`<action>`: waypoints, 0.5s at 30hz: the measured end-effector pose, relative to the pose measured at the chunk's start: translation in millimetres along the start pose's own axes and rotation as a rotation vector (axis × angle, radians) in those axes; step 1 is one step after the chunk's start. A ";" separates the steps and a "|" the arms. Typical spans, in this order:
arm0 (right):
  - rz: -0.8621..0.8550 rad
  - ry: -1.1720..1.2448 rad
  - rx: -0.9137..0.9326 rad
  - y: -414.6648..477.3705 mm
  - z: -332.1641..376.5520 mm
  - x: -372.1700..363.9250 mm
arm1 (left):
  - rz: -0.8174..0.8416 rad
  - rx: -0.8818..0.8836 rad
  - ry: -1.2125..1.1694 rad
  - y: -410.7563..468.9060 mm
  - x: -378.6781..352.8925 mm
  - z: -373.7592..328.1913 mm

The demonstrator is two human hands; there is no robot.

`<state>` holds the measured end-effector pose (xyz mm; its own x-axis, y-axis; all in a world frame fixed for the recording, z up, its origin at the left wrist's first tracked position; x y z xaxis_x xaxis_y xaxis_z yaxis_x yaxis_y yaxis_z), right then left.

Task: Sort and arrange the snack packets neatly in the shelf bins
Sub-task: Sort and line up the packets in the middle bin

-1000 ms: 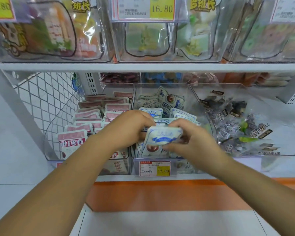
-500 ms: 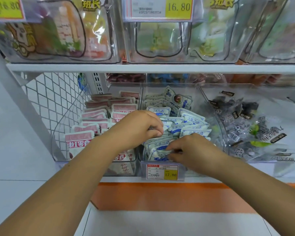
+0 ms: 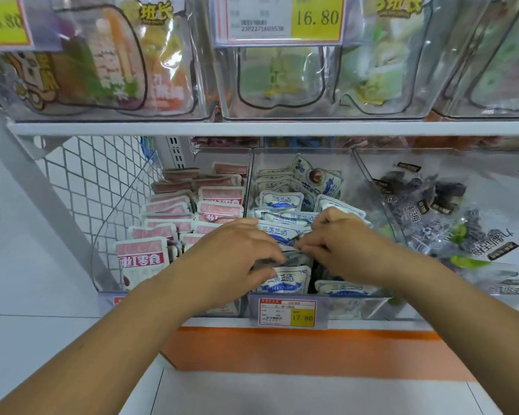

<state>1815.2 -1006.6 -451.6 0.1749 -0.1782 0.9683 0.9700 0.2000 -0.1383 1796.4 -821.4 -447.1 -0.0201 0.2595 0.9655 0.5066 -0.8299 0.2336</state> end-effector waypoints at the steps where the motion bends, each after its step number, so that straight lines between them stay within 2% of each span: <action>1: 0.068 0.021 -0.002 -3.2 -1.5 6.6 | -0.004 0.023 -0.007 -0.6 0.4 -0.3; 3: 0.068 0.120 -0.020 -5.6 -8.4 23.2 | 0.008 0.060 0.005 0.5 2.1 -3.5; 6: -0.141 0.209 -0.057 5.7 -15.8 38.8 | 0.077 0.109 0.081 10.1 -0.8 -7.6; 11: -0.145 -0.008 -0.071 35.2 -3.9 18.6 | 0.133 0.116 0.200 23.8 -9.5 -6.2; 15: -0.210 0.000 -0.124 42.9 -4.6 15.2 | 0.132 0.081 0.202 17.3 -9.0 -4.2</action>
<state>1860.2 -1005.2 -443.8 -0.0329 -0.2038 0.9785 0.9984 0.0384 0.0416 1801.7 -840.2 -451.4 -0.1167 0.0412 0.9923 0.5833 -0.8058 0.1020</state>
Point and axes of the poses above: each hand's wrist, its own y-axis towards the middle knuckle, its own x-axis out of the back of the hand, z = x × y, the point moved 3 cm from there along y, towards the middle knuckle, and after that the axes turned 14 degrees about -x, right-handed, at the moved point
